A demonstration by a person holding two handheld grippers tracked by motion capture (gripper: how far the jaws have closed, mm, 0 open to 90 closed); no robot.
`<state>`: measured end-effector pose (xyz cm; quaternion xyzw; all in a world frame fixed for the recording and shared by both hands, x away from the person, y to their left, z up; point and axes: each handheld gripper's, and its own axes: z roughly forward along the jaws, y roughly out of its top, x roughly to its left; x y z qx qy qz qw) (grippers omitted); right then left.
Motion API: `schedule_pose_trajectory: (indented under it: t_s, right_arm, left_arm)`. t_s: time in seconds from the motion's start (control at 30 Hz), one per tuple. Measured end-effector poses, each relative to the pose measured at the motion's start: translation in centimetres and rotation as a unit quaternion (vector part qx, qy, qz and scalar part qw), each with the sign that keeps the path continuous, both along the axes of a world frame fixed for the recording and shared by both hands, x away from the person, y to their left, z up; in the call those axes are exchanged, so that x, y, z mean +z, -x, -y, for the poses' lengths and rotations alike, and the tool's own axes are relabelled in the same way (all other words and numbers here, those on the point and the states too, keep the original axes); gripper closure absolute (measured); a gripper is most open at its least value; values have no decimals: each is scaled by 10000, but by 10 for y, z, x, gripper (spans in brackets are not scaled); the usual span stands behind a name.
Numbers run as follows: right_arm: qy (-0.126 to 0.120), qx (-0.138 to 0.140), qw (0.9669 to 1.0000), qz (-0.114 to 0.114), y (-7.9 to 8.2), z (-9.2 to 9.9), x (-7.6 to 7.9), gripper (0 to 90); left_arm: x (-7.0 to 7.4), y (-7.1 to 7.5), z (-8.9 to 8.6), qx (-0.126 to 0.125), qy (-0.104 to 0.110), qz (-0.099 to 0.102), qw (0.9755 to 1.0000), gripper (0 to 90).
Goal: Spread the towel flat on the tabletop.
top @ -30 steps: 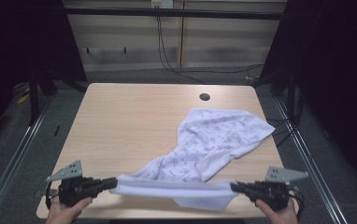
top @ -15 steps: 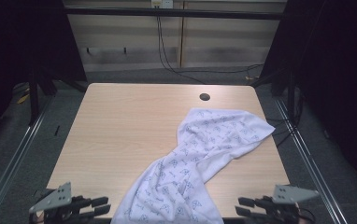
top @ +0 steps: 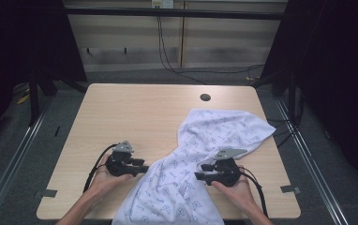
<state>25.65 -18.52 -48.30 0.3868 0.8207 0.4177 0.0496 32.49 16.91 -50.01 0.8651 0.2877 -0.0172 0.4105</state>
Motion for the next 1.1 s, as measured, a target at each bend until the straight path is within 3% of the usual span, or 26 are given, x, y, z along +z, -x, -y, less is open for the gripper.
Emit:
schedule_pose_trajectory:
  t_s: [0.1,0.17,0.2,0.33,0.43,0.5,0.57,0.67,0.77,0.83,0.93,0.97,1.03,1.1]
  right_arm:
    - [68,56,9999,-107,4,-6,-4,705]
    - [49,93,9997,-201,6,-4,-3,847]
    - [24,41,9999,-164,7,-2,-1,879]
    - [-172,-116,9998,8,20,20,14,889]
    - [-237,-291,9992,102,39,42,21,890]
    - [-212,-450,9987,106,54,58,21,890]
    - [-208,-591,9980,65,66,71,19,890]
    - [-185,-722,9972,-34,82,84,16,889]
    - [-121,-766,9969,-161,92,92,14,888]
    - [-54,-768,9969,-140,96,93,17,882]
    - [44,-713,9973,-158,100,93,17,882]
    - [85,-681,9975,-160,100,92,16,882]
    - [90,-668,9976,-154,100,91,16,884]
    - [134,-675,9976,-33,99,87,16,886]
  left_arm:
    - [-3,0,3,-97,37,-166,9998,758]
    - [-3,2,2,58,-45,-146,9999,900]
    - [-3,3,1,71,-50,-139,9999,900]
    - [-2,10,-7,83,18,-182,9998,900]
    - [1,11,-10,178,304,-258,9990,900]
    - [2,8,-7,252,499,-357,9978,777]
    - [2,7,-1,237,488,-296,9981,733]
    - [-4,6,15,162,159,-209,9995,691]
    - [-5,8,28,-30,73,-124,9999,851]
    - [-2,13,31,-1,-88,9,10000,877]
    - [1,21,17,241,-134,17,9996,883]
    - [2,23,8,291,-73,-55,9995,883]
    - [7,29,-11,435,21,-15,9991,883]
    - [10,39,-32,407,185,88,9990,883]
